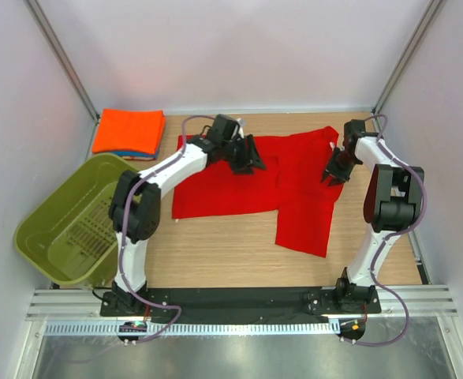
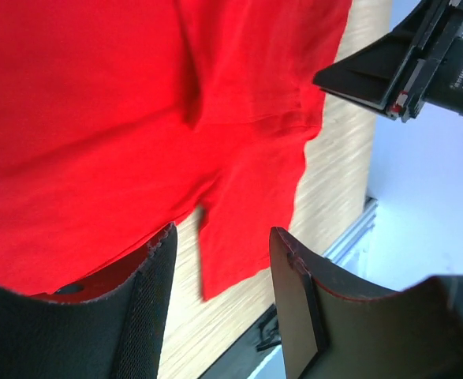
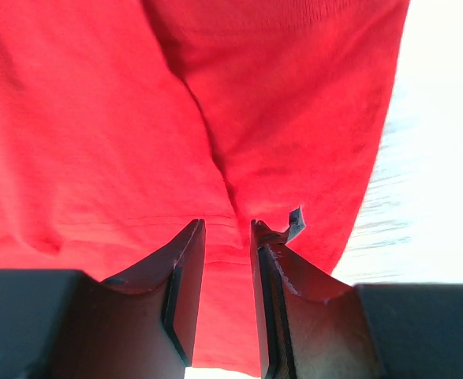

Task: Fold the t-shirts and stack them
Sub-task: Fold the tshirt

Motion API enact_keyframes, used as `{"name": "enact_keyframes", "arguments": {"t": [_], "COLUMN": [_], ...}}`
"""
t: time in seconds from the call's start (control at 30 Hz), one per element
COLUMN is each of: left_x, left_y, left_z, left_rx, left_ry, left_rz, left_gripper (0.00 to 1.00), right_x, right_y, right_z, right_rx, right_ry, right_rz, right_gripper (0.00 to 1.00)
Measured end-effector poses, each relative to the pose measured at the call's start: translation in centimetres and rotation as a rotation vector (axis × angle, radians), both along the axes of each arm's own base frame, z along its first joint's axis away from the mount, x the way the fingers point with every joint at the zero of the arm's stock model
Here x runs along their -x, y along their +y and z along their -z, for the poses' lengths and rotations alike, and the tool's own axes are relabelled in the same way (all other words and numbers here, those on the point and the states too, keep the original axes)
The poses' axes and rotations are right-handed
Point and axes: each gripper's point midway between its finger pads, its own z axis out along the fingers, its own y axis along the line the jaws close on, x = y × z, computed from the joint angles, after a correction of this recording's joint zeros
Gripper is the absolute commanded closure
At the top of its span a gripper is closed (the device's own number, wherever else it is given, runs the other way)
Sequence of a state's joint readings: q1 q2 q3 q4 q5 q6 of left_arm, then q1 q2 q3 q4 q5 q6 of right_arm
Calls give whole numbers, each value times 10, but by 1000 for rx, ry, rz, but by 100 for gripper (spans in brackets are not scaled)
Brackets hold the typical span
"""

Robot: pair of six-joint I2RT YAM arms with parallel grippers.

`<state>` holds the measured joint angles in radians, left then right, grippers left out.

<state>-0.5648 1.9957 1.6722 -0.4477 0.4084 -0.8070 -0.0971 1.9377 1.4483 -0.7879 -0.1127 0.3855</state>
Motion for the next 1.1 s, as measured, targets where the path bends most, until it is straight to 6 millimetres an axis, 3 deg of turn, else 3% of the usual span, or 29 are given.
{"name": "enact_keyframes", "arguments": {"t": [0.07,0.17,0.33,0.67,0.77,0.9,1.1], "left_x": [4,3,-3,-17,-16,-14,-10], "left_y": [-25,-47,-64,-82,-85,-87,-91], "left_z": [18,47,80,83,88,94,94], "left_rx": [28,41,44,97,100,96,96], "left_ry": [26,67,105,81,91,105,106], "left_rz": [29,42,40,34,30,30,38], "left_gripper": [48,48,47,46,47,47,47], "right_x": [4,2,-1,8,11,16,16], "right_y": [1,4,7,9,9,9,9], "right_z": [5,6,10,23,28,32,30], "right_rx": [-10,-24,-41,-53,-53,-51,-52], "right_ry": [13,-1,-22,-1,4,17,15], "right_rz": [1,-4,-18,-24,-24,-25,-22], "right_gripper": [63,64,64,65,73,99,99]}}
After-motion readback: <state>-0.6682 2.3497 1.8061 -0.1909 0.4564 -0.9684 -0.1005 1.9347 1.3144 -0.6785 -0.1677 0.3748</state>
